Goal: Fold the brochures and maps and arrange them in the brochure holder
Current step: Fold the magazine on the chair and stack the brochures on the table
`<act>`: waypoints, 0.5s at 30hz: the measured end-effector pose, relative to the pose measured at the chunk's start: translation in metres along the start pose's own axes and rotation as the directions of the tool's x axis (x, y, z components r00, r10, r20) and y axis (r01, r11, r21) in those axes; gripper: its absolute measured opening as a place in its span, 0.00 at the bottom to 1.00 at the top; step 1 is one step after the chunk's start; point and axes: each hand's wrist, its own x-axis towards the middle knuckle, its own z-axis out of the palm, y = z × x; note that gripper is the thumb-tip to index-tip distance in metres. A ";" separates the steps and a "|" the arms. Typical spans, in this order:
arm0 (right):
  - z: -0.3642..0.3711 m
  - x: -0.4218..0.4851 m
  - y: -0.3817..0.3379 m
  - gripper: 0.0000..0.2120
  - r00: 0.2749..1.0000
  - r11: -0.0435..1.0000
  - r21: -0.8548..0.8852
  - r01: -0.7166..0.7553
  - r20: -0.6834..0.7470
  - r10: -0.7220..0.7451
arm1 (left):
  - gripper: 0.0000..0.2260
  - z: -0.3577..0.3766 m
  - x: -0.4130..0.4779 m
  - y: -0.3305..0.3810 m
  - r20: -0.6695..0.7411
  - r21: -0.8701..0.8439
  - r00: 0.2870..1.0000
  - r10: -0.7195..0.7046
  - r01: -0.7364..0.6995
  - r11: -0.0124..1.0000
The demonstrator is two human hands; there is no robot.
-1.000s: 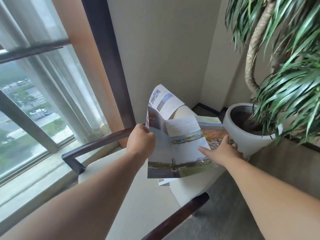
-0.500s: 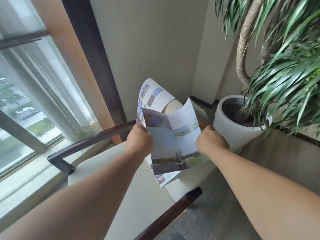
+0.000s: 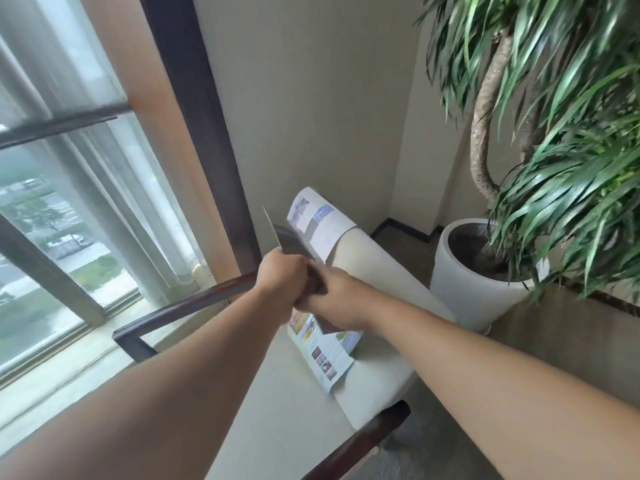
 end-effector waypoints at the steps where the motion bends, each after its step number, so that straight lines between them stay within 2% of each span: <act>1: -0.002 -0.002 -0.006 0.19 1.000 0.995 0.097 0.022 -0.016 -0.020 | 0.07 -0.015 -0.004 0.003 0.026 -0.057 1.000 0.002 0.000 0.998; 2: -0.003 -0.001 -0.010 0.22 0.998 0.986 0.168 0.022 -0.058 -0.012 | 0.07 -0.030 -0.010 0.006 0.057 -0.106 0.998 0.017 -0.011 0.994; 3: -0.003 0.000 -0.015 0.30 0.993 0.978 0.210 0.006 -0.117 0.019 | 0.08 -0.044 -0.017 0.010 0.083 -0.152 0.996 0.041 -0.028 0.988; 4: -0.001 0.004 -0.021 0.38 0.982 0.977 0.212 -0.039 -0.171 0.077 | 0.09 -0.058 -0.024 0.015 0.098 -0.196 0.993 0.063 -0.043 0.980; 6: 0.006 0.011 -0.036 0.45 0.960 0.964 0.230 -0.135 -0.209 0.184 | 0.12 -0.088 -0.042 0.026 0.116 -0.262 0.989 0.093 -0.060 0.963; 8: 0.017 0.019 -0.050 0.42 0.965 0.895 0.400 -0.199 -0.078 0.249 | 0.16 -0.117 -0.058 0.035 0.128 -0.286 0.985 0.116 -0.075 0.955; 10: 0.035 0.016 -0.072 0.30 0.972 0.791 0.569 -0.225 0.075 0.222 | 0.19 -0.148 -0.073 0.038 0.117 -0.268 0.983 0.139 -0.103 0.958; 13: 0.072 0.007 -0.105 0.20 0.984 0.685 0.707 -0.177 0.146 0.103 | 0.18 -0.193 -0.095 0.034 0.089 -0.213 0.986 0.140 -0.119 0.970; 15: 0.099 -0.004 -0.131 0.18 0.986 0.667 0.726 -0.168 0.133 0.104 | 0.18 -0.222 -0.107 0.028 0.085 -0.215 0.985 0.150 -0.129 0.968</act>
